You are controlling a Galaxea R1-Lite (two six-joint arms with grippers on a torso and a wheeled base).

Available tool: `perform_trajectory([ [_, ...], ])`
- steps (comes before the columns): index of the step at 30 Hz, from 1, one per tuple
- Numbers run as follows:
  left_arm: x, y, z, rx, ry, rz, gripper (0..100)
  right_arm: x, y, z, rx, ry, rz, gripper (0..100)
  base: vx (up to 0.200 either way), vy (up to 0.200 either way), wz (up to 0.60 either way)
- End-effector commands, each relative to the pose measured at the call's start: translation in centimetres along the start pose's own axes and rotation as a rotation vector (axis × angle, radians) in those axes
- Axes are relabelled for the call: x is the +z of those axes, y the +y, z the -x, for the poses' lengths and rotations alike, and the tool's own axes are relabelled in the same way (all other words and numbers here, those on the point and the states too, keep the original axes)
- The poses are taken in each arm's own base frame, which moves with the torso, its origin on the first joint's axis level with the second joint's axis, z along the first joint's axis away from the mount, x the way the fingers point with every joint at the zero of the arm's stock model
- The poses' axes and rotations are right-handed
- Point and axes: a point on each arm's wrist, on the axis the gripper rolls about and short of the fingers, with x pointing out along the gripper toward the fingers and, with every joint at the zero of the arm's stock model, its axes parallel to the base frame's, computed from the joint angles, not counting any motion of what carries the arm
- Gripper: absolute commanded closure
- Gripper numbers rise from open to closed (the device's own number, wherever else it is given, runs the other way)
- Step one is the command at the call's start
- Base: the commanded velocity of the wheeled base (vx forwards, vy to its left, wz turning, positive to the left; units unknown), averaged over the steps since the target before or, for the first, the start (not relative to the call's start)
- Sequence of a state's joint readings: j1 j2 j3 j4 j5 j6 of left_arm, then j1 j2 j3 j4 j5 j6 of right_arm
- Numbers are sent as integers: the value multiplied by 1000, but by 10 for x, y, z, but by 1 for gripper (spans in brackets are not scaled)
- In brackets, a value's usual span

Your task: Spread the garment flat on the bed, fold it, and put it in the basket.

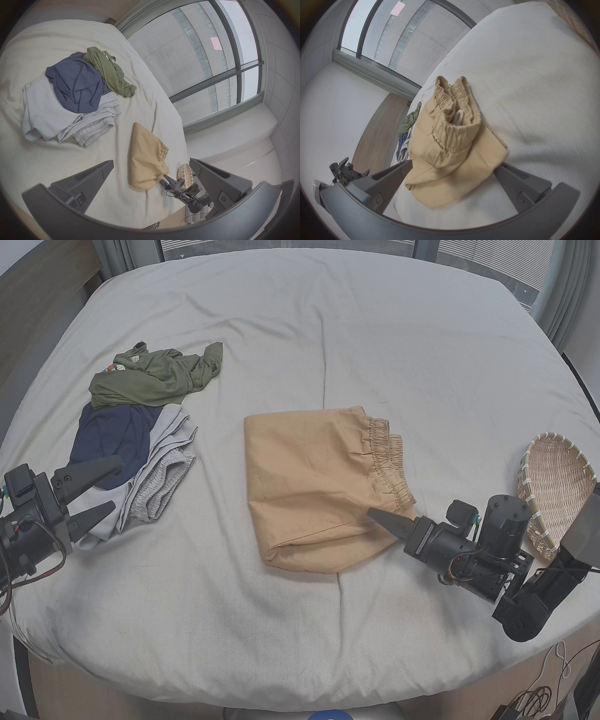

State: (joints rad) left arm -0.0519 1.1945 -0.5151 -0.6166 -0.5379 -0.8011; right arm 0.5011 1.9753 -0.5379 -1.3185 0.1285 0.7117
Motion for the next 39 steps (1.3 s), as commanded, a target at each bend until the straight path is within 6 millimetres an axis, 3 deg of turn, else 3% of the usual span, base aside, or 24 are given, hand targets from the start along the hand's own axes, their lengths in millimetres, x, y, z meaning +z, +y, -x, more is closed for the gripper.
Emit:
perform_trajectory([
  [1, -1, 2, 2, 9, -5, 2, 0, 5, 3, -12, 37, -30, 6, 0, 0, 0, 0],
  [11, -6, 0, 16, -1, -19, -5, 0, 10, 3, -39, 115, -56, 18, 0, 0, 0, 0],
  [12, -6, 0, 16, -1, -19, -5, 0, 10, 3, -40, 117, -59, 19, 100, 0, 0, 0],
  [20, -9, 4, 20, 3, -9, 1, 0, 18, 15, -32, 151, -85, 10, 100, 0, 0, 0],
  [26, -11, 5, 19, 5, 2, 6, 0, 45, 60, 4, 270, -166, 33, 100, 0, 0, 0],
  [27, -11, 5, 19, 5, 2, 6, 0, 45, 60, 4, 270, -166, 33, 100, 0, 0, 0],
  [28, -11, 6, 18, 5, 4, 6, 0, 55, 78, 19, 326, -201, 44, 100, 0, 0, 0],
  [31, -11, 5, 18, 3, 2, 5, 0, 70, 99, 40, 380, -242, 65, 100, 0, 0, 0],
  [39, -14, 7, 20, 10, 8, 10, 0, 94, 125, 74, 404, -257, 137, 100, 0, 0, 0],
])
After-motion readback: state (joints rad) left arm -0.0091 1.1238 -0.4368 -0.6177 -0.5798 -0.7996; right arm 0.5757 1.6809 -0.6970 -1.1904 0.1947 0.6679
